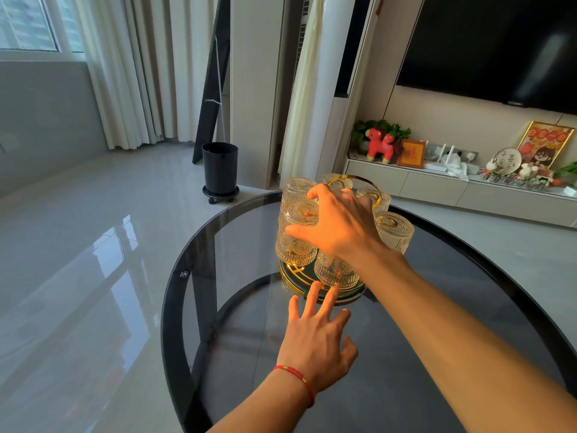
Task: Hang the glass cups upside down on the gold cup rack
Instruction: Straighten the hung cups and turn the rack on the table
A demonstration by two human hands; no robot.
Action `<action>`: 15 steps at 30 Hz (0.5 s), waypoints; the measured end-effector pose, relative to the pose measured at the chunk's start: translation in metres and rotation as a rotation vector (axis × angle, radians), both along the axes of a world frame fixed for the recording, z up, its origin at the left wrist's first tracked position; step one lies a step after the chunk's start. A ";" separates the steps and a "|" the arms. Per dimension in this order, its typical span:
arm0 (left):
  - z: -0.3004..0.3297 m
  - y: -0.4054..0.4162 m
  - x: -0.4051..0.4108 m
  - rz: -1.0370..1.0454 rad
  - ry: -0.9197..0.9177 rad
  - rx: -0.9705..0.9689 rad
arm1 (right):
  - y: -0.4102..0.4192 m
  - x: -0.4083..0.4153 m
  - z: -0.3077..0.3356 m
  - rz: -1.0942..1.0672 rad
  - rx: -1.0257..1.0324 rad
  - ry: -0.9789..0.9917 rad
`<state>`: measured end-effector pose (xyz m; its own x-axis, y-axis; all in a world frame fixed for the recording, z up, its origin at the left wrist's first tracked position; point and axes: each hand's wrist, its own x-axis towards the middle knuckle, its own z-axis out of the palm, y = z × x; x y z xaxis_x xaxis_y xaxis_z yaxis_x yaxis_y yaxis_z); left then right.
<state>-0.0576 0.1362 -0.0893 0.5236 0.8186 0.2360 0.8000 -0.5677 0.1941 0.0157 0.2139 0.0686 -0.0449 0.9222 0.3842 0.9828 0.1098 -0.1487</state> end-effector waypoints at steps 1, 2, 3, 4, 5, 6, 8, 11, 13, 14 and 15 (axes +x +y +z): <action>0.000 0.000 0.000 0.000 0.002 -0.002 | 0.000 0.000 0.000 0.004 -0.006 -0.020; 0.000 0.000 0.000 0.000 0.003 -0.005 | 0.000 0.000 0.000 0.011 -0.015 -0.038; 0.000 0.000 0.000 0.000 0.004 -0.008 | 0.000 0.001 0.001 0.018 -0.025 -0.057; 0.000 0.000 0.000 0.000 0.004 -0.010 | -0.001 0.001 0.001 0.027 -0.035 -0.078; 0.001 0.000 0.000 0.000 0.002 -0.011 | -0.001 0.002 0.002 0.034 -0.045 -0.096; 0.001 0.000 0.000 0.000 0.000 -0.013 | -0.001 0.003 0.002 0.041 -0.051 -0.111; 0.001 0.000 0.000 0.000 -0.001 -0.018 | -0.002 0.003 0.003 0.051 -0.056 -0.146; 0.001 0.000 0.000 0.001 0.002 -0.010 | -0.003 0.004 0.003 0.063 -0.063 -0.204; 0.000 0.000 0.000 0.003 0.006 0.002 | -0.003 0.004 0.002 0.074 -0.064 -0.218; 0.000 0.000 0.000 0.004 0.006 0.008 | -0.003 0.005 0.001 0.078 -0.061 -0.224; 0.000 0.000 0.001 0.005 0.007 0.011 | -0.004 0.005 0.001 0.082 -0.058 -0.233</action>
<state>-0.0571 0.1364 -0.0895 0.5215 0.8184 0.2414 0.8040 -0.5660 0.1823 0.0208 0.2104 0.0693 -0.2022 0.9319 0.3012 0.9793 0.1889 0.0729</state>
